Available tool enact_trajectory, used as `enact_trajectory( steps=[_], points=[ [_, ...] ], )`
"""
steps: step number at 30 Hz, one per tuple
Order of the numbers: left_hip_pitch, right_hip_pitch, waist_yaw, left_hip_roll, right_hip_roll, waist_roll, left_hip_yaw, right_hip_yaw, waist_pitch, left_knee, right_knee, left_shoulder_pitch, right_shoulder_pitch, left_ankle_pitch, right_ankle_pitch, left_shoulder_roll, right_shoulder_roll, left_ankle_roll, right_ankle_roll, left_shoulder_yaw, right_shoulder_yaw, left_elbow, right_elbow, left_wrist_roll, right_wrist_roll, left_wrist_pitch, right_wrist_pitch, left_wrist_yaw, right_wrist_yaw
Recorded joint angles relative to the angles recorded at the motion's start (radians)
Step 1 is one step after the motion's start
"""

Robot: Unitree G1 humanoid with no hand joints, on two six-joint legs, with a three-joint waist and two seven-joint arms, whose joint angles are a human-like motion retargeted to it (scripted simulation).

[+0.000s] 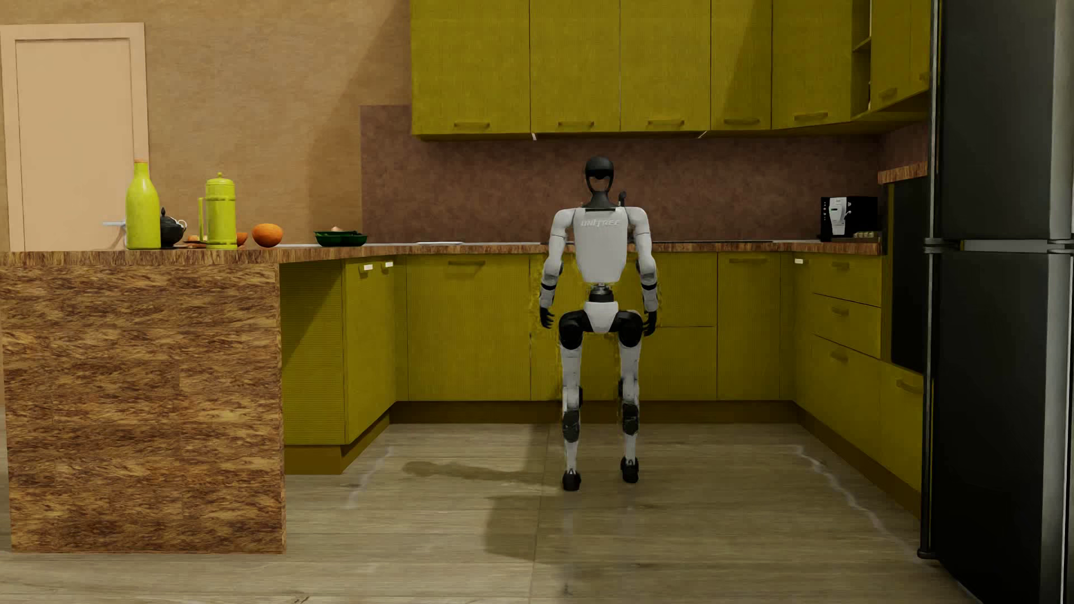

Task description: Look left

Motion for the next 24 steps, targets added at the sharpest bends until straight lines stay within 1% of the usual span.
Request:
enact_trajectory(
  steps=[1,2,3,4,5,6,7,8,9,10,11,12,13,14,15,16,17,18,19,20,21,22,23,24],
  points=[
    [-0.028,-0.044,0.006,0.002,-0.006,-0.003,-0.023,0.019,-0.019,0.039,0.198,0.061,0.037,0.02,-0.039,-0.011,-0.017,0.001,0.025,-0.019,0.008,0.09,-0.011,0.008,0.018,-0.021,-0.046,-0.003,0.004],
    [-0.074,-0.047,0.056,0.002,-0.027,-0.011,-0.053,0.048,-0.037,0.101,0.321,0.118,0.055,0.013,-0.039,-0.022,-0.032,-0.005,0.058,-0.027,0.006,0.114,-0.001,0.016,0.033,-0.017,-0.068,-0.012,0.008],
    [-0.115,0.011,0.127,-0.006,-0.071,-0.03,-0.072,0.071,-0.047,0.153,0.26,0.165,0.043,-0.006,-0.067,-0.042,-0.048,-0.01,0.094,-0.036,0.008,0.092,0.001,0.008,0.036,0.013,-0.062,-0.014,0.008],
    [-0.147,0.073,0.204,-0.012,-0.115,-0.05,-0.077,0.069,-0.048,0.195,0.127,0.192,0.022,-0.038,-0.017,-0.065,-0.07,-0.004,0.157,-0.021,0.009,0.048,0.028,-0.025,0.036,0.04,-0.064,0.0,0.01],
    [-0.176,0.066,0.255,0.007,-0.113,-0.046,-0.081,0.05,-0.051,0.215,0.113,0.19,0.003,-0.075,0.035,-0.063,-0.087,-0.029,0.238,-0.02,0.002,0.044,0.026,-0.067,0.037,0.06,-0.056,0.015,0.008],
    [-0.183,0.072,0.26,0.026,-0.12,-0.037,-0.065,0.029,-0.042,0.23,0.118,0.205,-0.034,-0.136,-0.004,-0.06,-0.077,-0.017,0.238,-0.025,0.015,0.057,-0.012,-0.09,0.034,0.085,-0.036,0.022,-0.002],
    [-0.201,0.074,0.254,0.047,-0.122,-0.011,-0.053,0.004,-0.039,0.26,0.127,0.207,-0.065,-0.187,-0.044,-0.075,-0.073,-0.005,0.202,-0.019,0.013,0.065,-0.018,-0.096,0.029,0.118,-0.035,0.021,-0.009],
    [-0.223,0.055,0.23,0.069,-0.123,0.007,-0.034,-0.006,-0.037,0.285,0.168,0.196,-0.081,-0.19,-0.087,-0.058,-0.042,-0.025,0.144,-0.022,0.006,0.082,-0.028,-0.084,0.015,0.148,-0.036,0.009,-0.014],
    [-0.232,0.05,0.208,0.081,-0.109,0.029,-0.033,-0.003,-0.036,0.289,0.182,0.187,-0.071,-0.14,-0.079,-0.045,-0.047,-0.044,0.083,-0.011,0.033,0.081,-0.019,-0.06,-0.004,0.169,-0.031,-0.007,-0.014],
    [-0.237,0.039,0.195,0.074,-0.098,0.042,-0.043,0.008,-0.041,0.272,0.199,0.181,-0.049,-0.079,-0.095,-0.038,-0.04,-0.02,0.041,-0.01,0.034,0.073,-0.021,-0.038,-0.027,0.179,-0.009,-0.015,-0.011],
    [-0.237,0.022,0.173,0.058,-0.079,0.027,-0.047,0.03,-0.045,0.229,0.257,0.181,-0.037,-0.02,-0.146,-0.015,-0.011,-0.039,0.011,-0.018,0.026,0.083,-0.036,-0.027,-0.048,0.171,0.025,-0.015,-0.003],
    [-0.234,0.04,0.163,0.034,-0.054,0.01,-0.055,0.053,-0.039,0.199,0.239,0.19,-0.036,-0.012,-0.142,-0.052,-0.016,-0.032,-0.011,-0.025,0.031,0.069,-0.009,-0.029,-0.062,0.155,0.033,0.0,0.017],
    [-0.234,0.053,0.184,0.024,-0.056,0.006,-0.057,0.063,-0.028,0.199,0.206,0.197,-0.031,-0.069,-0.07,-0.074,-0.041,-0.044,0.009,-0.035,0.032,0.042,0.02,-0.037,-0.069,0.136,0.035,0.024,0.04],
    [-0.255,0.074,0.216,0.048,-0.055,0.041,-0.045,0.034,-0.02,0.267,0.169,0.184,-0.028,-0.167,-0.019,-0.092,-0.073,-0.007,0.108,-0.034,0.02,0.016,0.038,-0.053,-0.07,0.123,0.035,0.034,0.06],
    [-0.25,0.073,0.221,0.06,-0.066,0.069,-0.018,0.011,-0.014,0.343,0.183,0.162,-0.05,-0.233,-0.025,-0.07,-0.083,0.005,0.122,-0.071,0.009,0.029,0.027,-0.068,-0.06,0.116,0.044,0.021,0.065],
    [-0.225,0.068,0.215,0.071,-0.069,0.092,-0.006,-0.011,-0.024,0.376,0.195,0.149,-0.06,-0.265,-0.033,-0.055,-0.063,-0.01,0.076,-0.055,0.006,0.025,0.011,-0.072,-0.045,0.118,0.041,-0.004,0.055],
    [-0.22,0.061,0.191,0.068,-0.084,0.096,-0.006,-0.019,-0.029,0.349,0.216,0.157,-0.066,-0.16,-0.048,-0.025,-0.034,-0.071,0.082,-0.052,0.032,0.043,-0.022,-0.067,-0.03,0.112,0.04,-0.028,0.036],
    [-0.208,0.071,0.195,0.064,-0.086,0.102,-0.009,-0.025,-0.029,0.33,0.22,0.153,-0.055,-0.095,-0.055,-0.028,-0.018,0.0,0.105,-0.027,0.041,0.062,-0.022,-0.06,-0.022,0.114,0.018,-0.046,0.013],
    [-0.206,0.071,0.2,0.045,-0.096,0.078,-0.014,-0.013,-0.022,0.324,0.231,0.137,-0.052,-0.09,-0.066,-0.016,0.003,0.002,0.102,-0.037,0.042,0.073,-0.016,-0.049,-0.022,0.122,0.003,-0.055,-0.009],
    [-0.211,0.066,0.189,0.023,-0.08,0.045,-0.03,0.018,-0.017,0.308,0.248,0.128,-0.065,-0.075,-0.086,-0.028,-0.007,-0.001,0.078,-0.019,0.061,0.093,-0.004,-0.036,-0.032,0.124,-0.003,-0.056,-0.026],
    [-0.205,0.072,0.193,0.012,-0.07,0.018,-0.04,0.033,-0.008,0.29,0.243,0.142,-0.062,-0.065,-0.092,-0.057,-0.013,-0.004,0.079,-0.031,0.032,0.068,0.0,-0.028,-0.05,0.125,-0.006,-0.048,-0.033],
    [-0.198,0.086,0.213,0.009,-0.076,0.003,-0.048,0.02,-0.006,0.268,0.215,0.148,-0.041,-0.063,-0.08,-0.071,-0.037,-0.004,0.087,-0.044,0.019,0.044,0.001,-0.019,-0.062,0.126,-0.006,-0.034,-0.035],
    [-0.19,0.1,0.246,0.014,-0.073,-0.005,-0.06,0.001,-0.009,0.231,0.18,0.12,-0.02,-0.025,-0.065,-0.061,-0.049,-0.011,0.081,-0.024,0.003,0.054,-0.004,-0.014,-0.068,0.123,0.009,-0.023,-0.033],
    [-0.186,0.115,0.255,0.013,-0.075,-0.008,-0.065,-0.011,-0.007,0.222,0.154,0.115,-0.036,-0.045,-0.055,-0.075,-0.039,-0.006,0.08,-0.039,0.013,0.057,0.006,-0.021,-0.068,0.115,0.028,-0.008,-0.026]
  ],
)
